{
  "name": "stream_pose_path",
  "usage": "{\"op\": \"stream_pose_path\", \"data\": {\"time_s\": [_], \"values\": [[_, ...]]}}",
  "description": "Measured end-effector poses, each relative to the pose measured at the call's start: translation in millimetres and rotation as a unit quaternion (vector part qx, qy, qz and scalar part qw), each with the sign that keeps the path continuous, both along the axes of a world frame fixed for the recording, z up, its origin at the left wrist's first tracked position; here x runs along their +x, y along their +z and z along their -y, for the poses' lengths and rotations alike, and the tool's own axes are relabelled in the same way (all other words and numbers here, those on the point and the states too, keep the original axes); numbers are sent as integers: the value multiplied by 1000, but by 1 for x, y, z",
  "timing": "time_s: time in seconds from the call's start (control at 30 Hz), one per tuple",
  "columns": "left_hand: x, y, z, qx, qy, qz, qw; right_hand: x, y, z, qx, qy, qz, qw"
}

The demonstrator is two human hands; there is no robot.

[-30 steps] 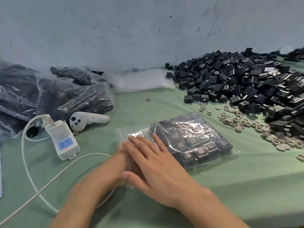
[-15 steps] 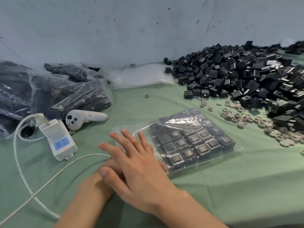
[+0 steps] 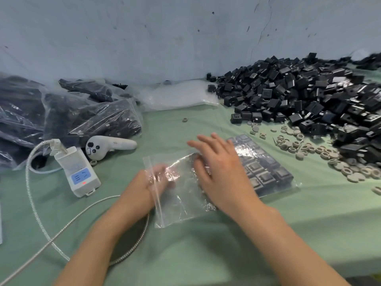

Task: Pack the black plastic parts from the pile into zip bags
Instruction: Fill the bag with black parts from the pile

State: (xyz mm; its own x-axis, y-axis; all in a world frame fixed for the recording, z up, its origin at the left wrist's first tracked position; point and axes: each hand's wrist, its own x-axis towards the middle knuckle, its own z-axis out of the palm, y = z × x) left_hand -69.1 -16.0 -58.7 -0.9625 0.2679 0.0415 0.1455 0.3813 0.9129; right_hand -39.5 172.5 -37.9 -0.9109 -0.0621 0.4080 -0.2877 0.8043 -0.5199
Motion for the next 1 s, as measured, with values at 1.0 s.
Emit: {"op": "stream_pose_path", "data": {"time_s": [1.0], "values": [[8,11,-104,-163,82,-130,975,-16,-8,-81,156,-66,165,972]]}}
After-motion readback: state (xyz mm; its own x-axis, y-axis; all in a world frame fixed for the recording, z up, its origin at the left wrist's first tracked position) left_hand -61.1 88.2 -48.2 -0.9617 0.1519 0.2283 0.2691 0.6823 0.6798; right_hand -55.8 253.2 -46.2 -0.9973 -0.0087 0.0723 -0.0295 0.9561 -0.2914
